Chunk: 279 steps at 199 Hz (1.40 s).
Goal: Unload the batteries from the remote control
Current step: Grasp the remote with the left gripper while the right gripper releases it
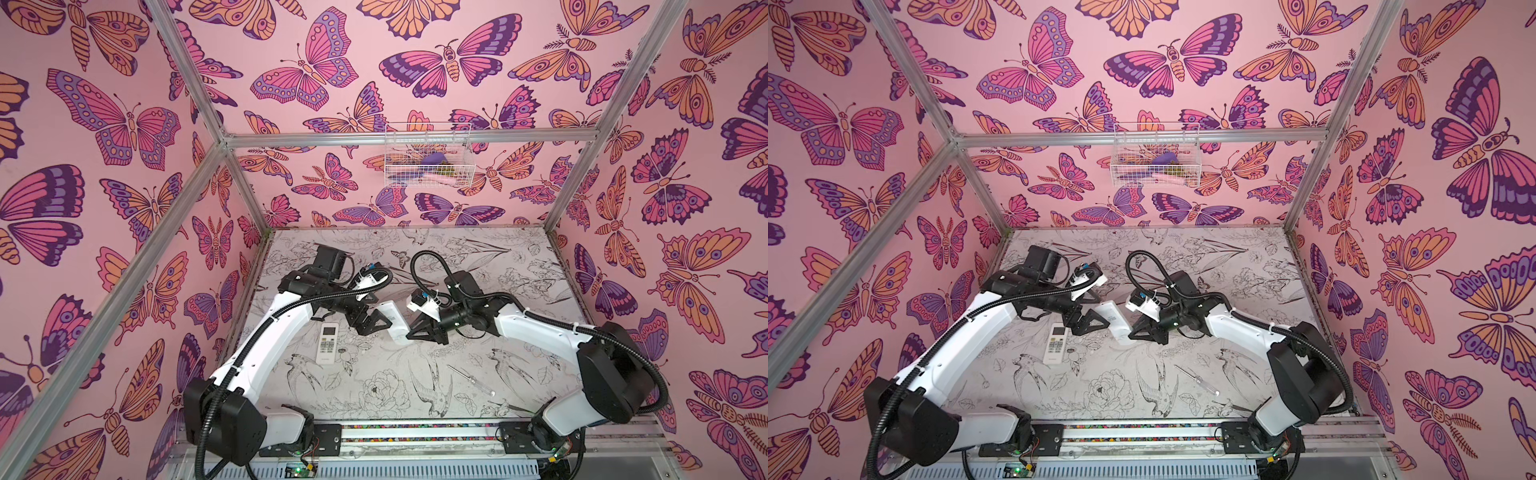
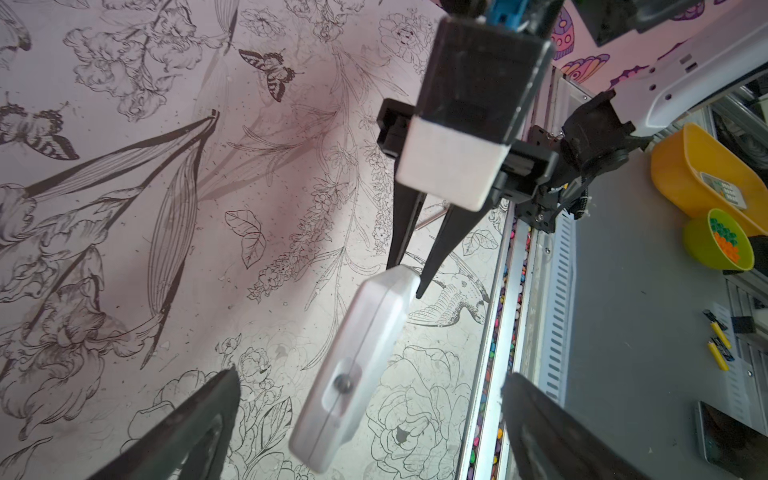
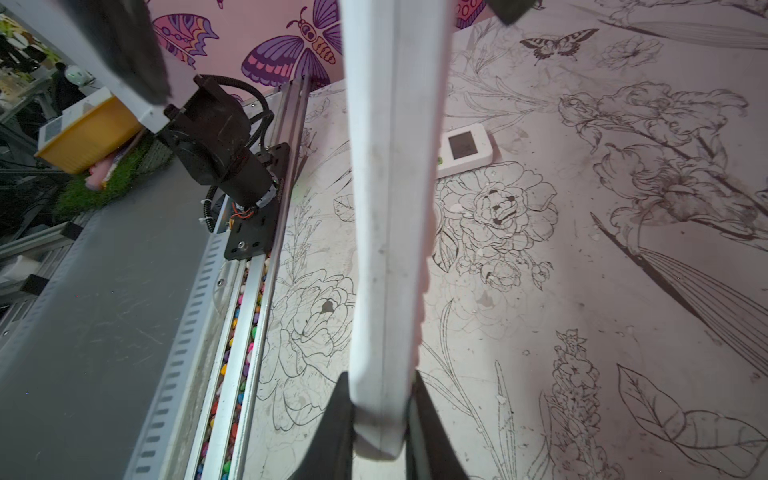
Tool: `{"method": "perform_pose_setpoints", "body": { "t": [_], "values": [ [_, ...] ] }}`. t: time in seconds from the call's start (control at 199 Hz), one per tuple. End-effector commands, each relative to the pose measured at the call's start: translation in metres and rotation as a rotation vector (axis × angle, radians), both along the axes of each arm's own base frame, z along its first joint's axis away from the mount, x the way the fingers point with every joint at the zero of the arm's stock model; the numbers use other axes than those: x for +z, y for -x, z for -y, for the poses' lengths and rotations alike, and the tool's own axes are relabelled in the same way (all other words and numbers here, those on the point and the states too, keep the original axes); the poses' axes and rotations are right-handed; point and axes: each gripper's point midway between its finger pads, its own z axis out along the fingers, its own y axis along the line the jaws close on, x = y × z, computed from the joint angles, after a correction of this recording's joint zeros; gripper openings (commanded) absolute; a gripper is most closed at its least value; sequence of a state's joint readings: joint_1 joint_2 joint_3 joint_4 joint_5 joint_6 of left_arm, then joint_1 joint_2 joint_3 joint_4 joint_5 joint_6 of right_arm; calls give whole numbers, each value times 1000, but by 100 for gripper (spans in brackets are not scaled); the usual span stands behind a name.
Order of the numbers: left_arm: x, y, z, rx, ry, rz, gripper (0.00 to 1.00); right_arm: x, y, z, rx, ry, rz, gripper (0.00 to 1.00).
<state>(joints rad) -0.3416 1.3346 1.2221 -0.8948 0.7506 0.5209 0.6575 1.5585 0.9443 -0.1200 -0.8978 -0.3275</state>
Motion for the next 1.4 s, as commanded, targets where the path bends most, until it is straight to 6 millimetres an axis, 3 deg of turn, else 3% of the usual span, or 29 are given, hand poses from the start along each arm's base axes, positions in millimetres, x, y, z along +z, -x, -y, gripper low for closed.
{"method": "perform_pose_setpoints", "body": {
  "t": [0.0, 0.116, 0.221, 0.342, 0.664, 0.785, 0.851, 1.107, 1.208, 1.399],
  "values": [
    [1, 14, 7, -53, 55, -53, 96, 16, 15, -7, 93, -42, -16, 0],
    [-5, 19, 9, -91, 76, -62, 87, 17, 19, -9, 112, -50, -11, 0],
    [3, 21, 12, -90, 104, -73, 73, 16, 17, -8, 99, -39, -12, 0],
    [-2, 25, 12, -117, 115, -77, 54, 14, 16, -8, 88, -48, 1, 0],
    [0, 29, 14, -130, 143, -95, 34, 9, 9, -7, 34, -44, 24, 0],
    [2, 27, 12, -117, 143, -101, 12, 15, 10, -9, 37, -64, 26, 2],
    [-1, 29, 13, -130, 141, -97, 9, 14, 8, -8, 25, -66, 47, 5],
    [-1, 20, 8, -87, 119, -92, 0, 21, -2, 2, -60, -82, 114, 42],
    [3, 10, 7, -45, 106, -97, 0, 26, -29, 17, -224, -83, 166, 50],
    [11, -13, -2, 69, 98, -111, 0, 57, -62, 53, -511, -110, 330, 69]
  ]
}}
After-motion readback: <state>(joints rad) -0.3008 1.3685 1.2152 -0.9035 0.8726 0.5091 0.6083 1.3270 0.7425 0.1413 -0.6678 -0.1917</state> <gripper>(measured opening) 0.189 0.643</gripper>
